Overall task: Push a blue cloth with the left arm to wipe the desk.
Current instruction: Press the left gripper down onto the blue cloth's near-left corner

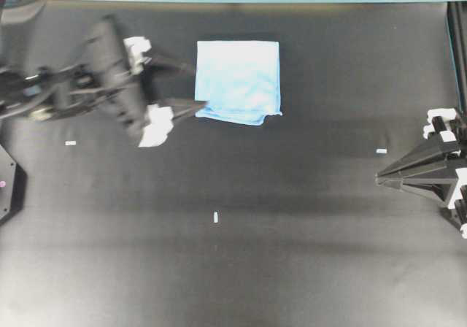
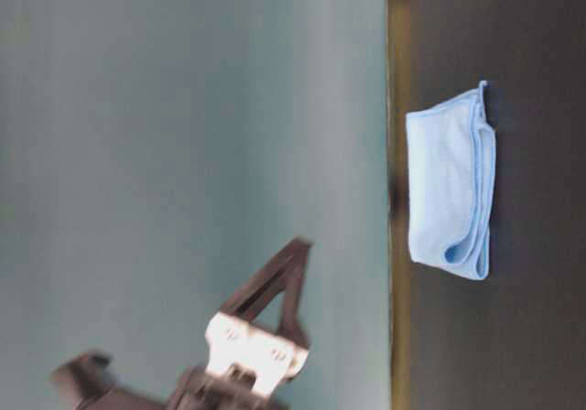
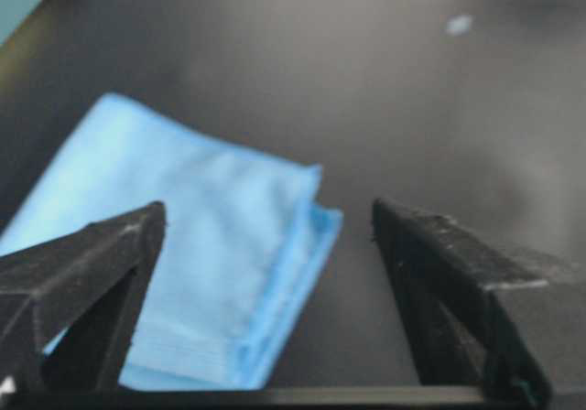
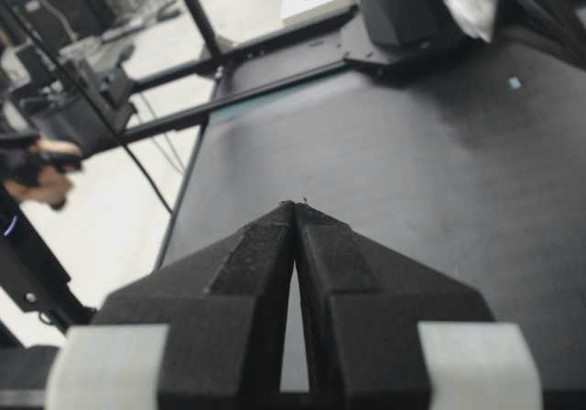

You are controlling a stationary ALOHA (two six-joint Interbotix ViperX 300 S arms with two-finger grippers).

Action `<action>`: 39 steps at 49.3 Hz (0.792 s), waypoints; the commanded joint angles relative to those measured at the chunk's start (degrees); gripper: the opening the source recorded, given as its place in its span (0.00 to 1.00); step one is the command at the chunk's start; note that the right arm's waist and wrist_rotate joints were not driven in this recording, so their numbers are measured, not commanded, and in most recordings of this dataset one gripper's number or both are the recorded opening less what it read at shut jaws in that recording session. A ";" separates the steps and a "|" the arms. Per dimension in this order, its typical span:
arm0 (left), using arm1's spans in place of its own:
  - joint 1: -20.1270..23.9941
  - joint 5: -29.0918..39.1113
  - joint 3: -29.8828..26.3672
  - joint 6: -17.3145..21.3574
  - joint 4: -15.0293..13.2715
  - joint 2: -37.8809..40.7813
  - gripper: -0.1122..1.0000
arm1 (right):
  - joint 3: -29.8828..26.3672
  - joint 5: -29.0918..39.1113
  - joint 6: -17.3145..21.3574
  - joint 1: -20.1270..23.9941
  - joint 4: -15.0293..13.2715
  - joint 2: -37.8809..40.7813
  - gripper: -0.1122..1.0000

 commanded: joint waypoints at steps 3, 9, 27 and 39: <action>3.25 -0.79 -5.27 0.18 0.18 6.68 0.89 | -0.53 -0.18 -0.09 0.00 0.26 0.53 0.11; 5.19 -0.44 -9.49 0.26 0.18 12.48 0.88 | -0.44 -0.18 -0.09 0.00 0.26 0.53 0.11; 7.82 4.92 -19.69 0.26 0.18 24.96 0.89 | -0.26 -0.18 0.00 0.00 0.26 0.53 0.11; 8.09 7.12 -20.65 0.09 0.18 27.42 0.89 | -0.09 -0.18 -0.09 0.00 0.26 0.53 0.11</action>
